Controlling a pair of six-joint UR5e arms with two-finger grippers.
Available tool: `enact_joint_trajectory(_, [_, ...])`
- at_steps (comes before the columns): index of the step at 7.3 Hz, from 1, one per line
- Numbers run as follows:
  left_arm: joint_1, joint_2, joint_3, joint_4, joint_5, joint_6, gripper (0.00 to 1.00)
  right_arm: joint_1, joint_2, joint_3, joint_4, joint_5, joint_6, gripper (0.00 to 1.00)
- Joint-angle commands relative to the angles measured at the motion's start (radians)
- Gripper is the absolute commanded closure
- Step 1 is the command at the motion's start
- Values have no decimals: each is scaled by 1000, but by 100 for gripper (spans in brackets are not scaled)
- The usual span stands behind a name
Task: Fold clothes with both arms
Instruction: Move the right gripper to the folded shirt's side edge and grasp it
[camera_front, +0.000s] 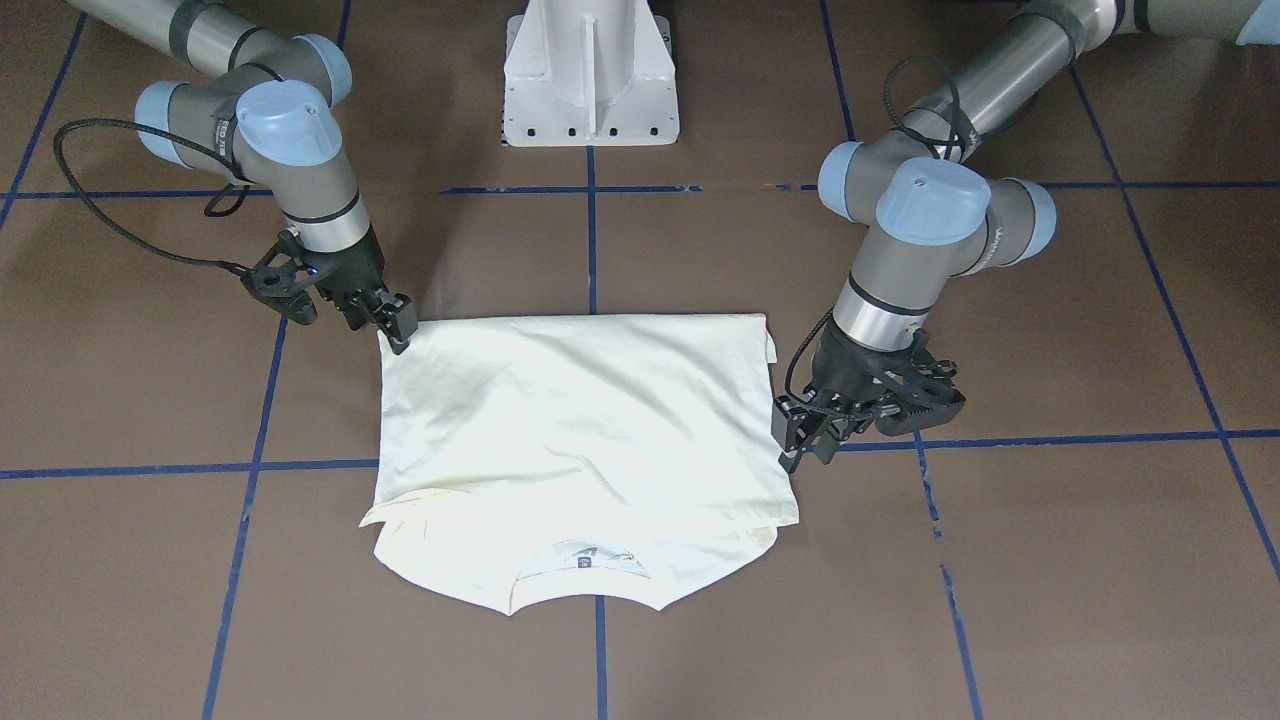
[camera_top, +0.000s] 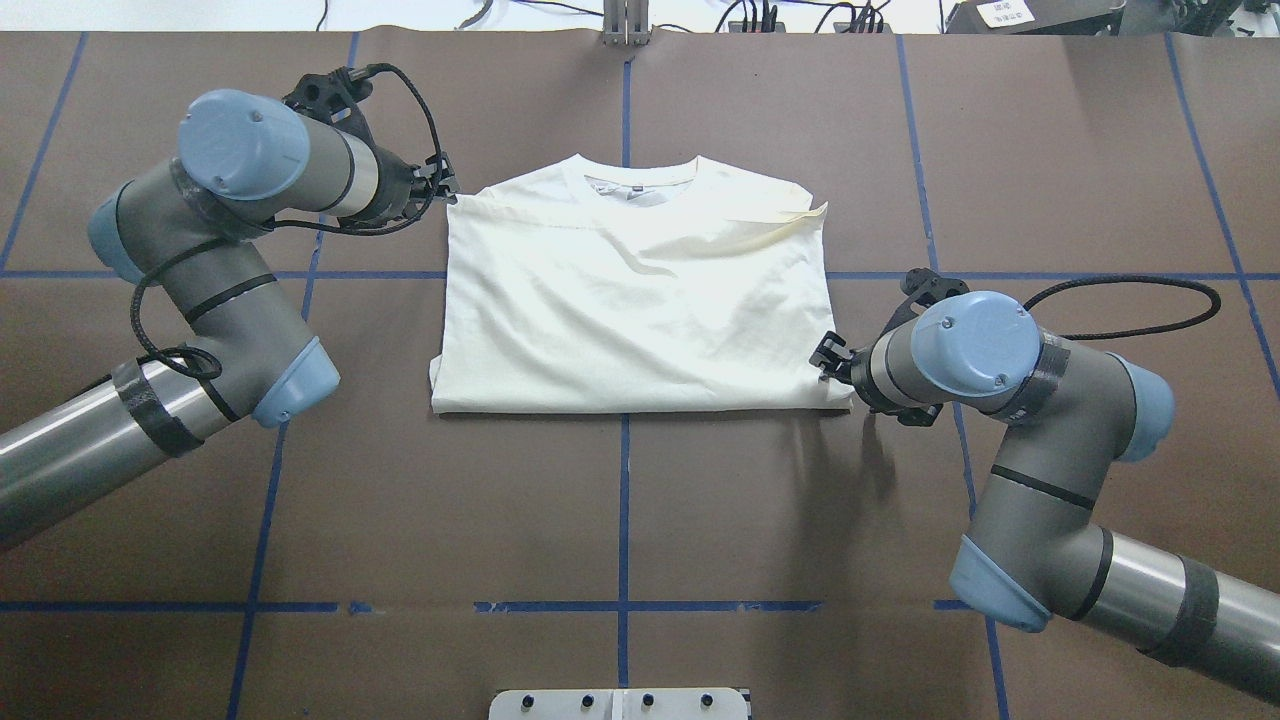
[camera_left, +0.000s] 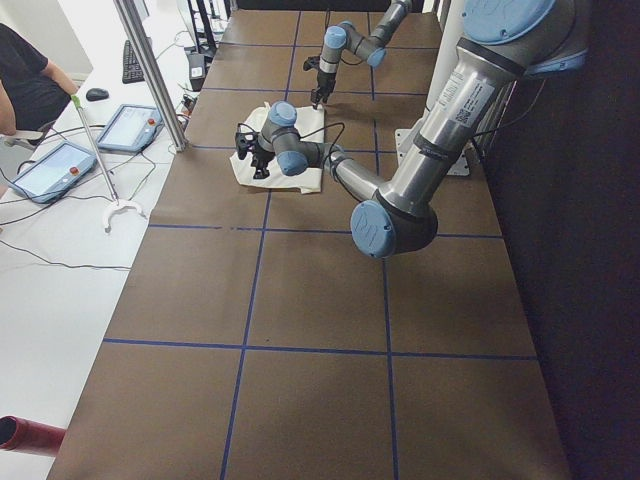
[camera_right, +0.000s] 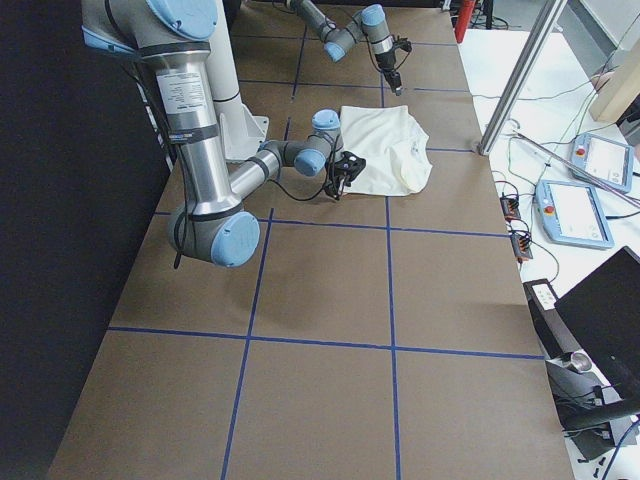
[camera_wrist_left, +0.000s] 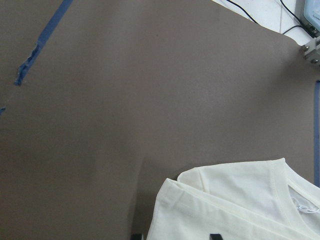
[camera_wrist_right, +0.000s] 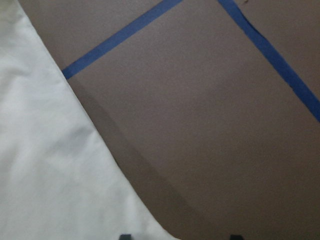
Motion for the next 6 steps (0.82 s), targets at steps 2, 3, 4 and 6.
enact_joint_trajectory(2, [3,-1,4,0,0,0,46,-17,-1,7,0,-3,44,100])
enact_joint_trajectory(3, [6,-1,6,0,0,0,46,-18,-1,7,0,-3,43,100])
enact_joint_trajectory(4, [6,-1,7,0,0,0,46,-18,1,8,0,-3,41,100])
enact_joint_trajectory(6, [6,-5,3,-1,0,0,46,-21,-46,86,-1,0,37,100])
